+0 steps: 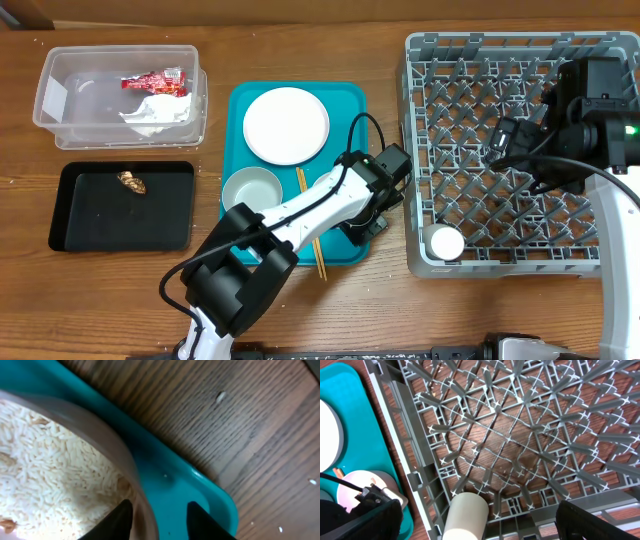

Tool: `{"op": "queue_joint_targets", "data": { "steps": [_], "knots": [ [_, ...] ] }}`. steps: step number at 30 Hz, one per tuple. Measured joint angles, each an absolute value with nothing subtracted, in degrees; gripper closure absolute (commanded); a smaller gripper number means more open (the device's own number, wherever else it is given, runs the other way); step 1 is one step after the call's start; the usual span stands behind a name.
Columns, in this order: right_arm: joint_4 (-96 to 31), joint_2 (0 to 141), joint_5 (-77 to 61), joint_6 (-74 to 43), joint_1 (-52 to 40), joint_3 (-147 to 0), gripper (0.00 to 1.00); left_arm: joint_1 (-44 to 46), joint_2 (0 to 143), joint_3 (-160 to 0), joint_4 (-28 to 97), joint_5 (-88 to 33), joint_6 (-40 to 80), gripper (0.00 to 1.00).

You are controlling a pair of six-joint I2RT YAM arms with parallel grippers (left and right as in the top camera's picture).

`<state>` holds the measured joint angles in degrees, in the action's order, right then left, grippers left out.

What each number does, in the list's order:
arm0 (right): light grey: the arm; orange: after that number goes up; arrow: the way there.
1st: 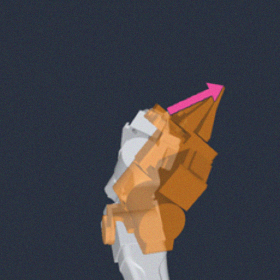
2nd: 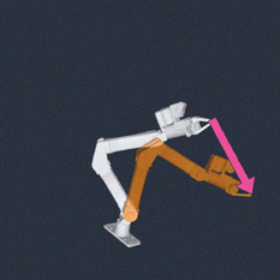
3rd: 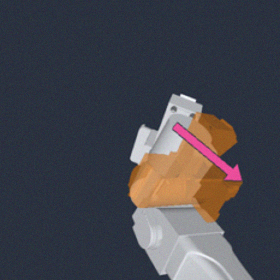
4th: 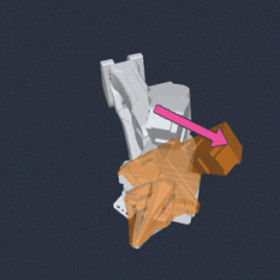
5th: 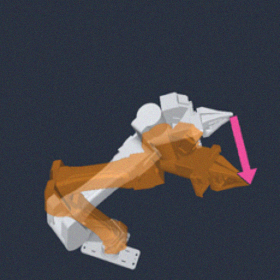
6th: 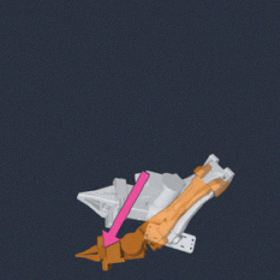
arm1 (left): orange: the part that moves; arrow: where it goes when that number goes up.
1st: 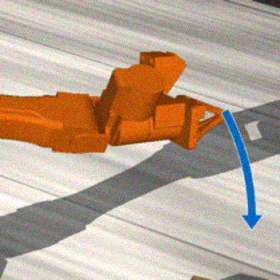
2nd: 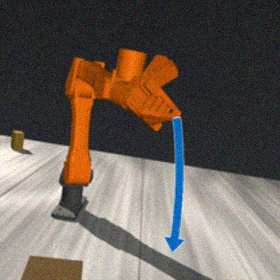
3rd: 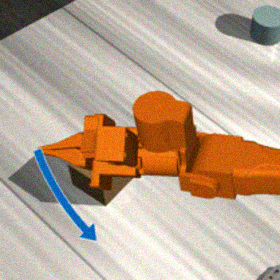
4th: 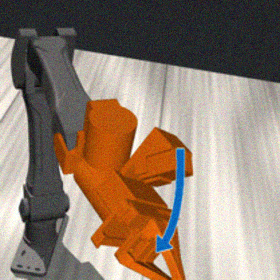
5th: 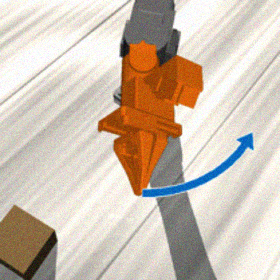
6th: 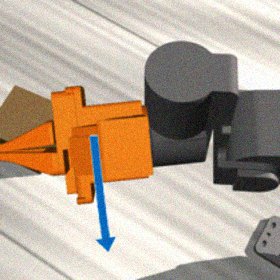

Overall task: Sort waste into correct bins and load items into the dishwasher
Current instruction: 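Move the left gripper to the pink rice bowl and grasp its rim, then carry the pink bowl left and dump the rice onto the black tray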

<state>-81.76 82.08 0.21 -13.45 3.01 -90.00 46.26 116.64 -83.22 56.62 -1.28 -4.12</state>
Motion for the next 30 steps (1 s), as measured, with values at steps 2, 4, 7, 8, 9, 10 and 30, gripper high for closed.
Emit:
{"op": "queue_joint_targets", "data": {
  "steps": [2, 4, 7, 8, 9, 10, 30],
  "knots": [
    [-81.84, 82.08, 0.21, -13.5, 3.01, -90.0, 0.0, 46.26, 116.64, -82.81, 55.66, -0.73, -3.16, 0.86],
    [-81.93, 82.08, 0.21, -13.5, 3.01, -90.0, 0.0, 46.26, 116.64, -82.76, 55.59, -0.05, -2.28, 0.93],
    [-81.93, 82.08, 0.21, -13.45, 3.01, -90.0, 0.0, 46.26, 116.6, -82.76, 55.4, 1.32, -1.21, 0.96],
    [-81.95, 82.08, 0.21, -13.45, 3.01, -90.0, 0.0, 46.28, 116.42, -82.76, 55.48, 1.8, -0.97, 0.96],
    [-81.95, 82.08, 0.21, -13.47, 3.01, -90.0, 0.0, 46.33, 116.16, -82.76, 55.53, 2.24, -0.75, 0.96],
    [-81.93, 82.08, 0.19, -13.45, 3.01, -90.0, 0.0, 46.33, 116.01, -82.81, 55.68, 2.46, -0.54, 0.96],
    [-82.06, 82.08, -1.02, -13.45, 3.01, -90.02, 0.0, 27.38, 115.0, -117.43, 88.27, -3.44, 9.3, 0.96]
  ]
}}
